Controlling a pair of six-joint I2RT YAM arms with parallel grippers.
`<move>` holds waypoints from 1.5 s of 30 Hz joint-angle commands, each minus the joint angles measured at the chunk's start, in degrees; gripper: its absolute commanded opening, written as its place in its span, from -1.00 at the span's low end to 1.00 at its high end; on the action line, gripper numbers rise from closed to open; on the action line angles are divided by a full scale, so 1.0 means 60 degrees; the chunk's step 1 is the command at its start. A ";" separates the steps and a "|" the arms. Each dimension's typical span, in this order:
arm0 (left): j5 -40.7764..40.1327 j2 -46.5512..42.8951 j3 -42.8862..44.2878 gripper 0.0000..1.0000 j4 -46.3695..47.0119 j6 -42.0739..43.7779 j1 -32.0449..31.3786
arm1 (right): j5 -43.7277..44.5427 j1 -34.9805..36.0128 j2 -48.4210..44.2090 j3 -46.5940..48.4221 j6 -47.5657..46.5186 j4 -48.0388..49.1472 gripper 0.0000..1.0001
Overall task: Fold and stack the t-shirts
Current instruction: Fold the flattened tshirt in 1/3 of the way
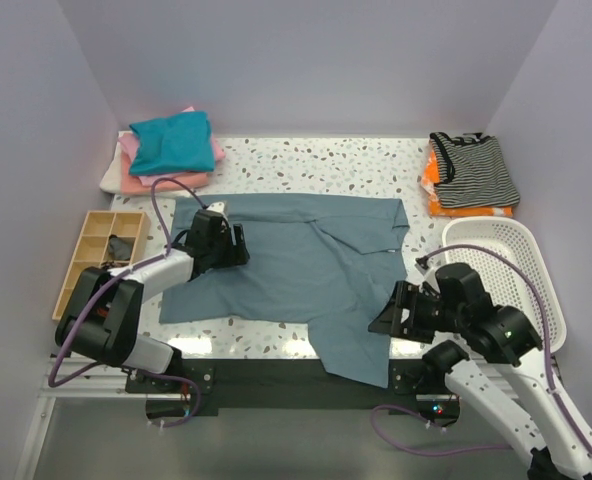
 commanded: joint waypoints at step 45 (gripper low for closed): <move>-0.1414 0.0061 0.0133 0.51 -0.0836 -0.0341 0.0699 | 0.5497 -0.2524 1.6595 0.8929 -0.2082 0.5125 0.30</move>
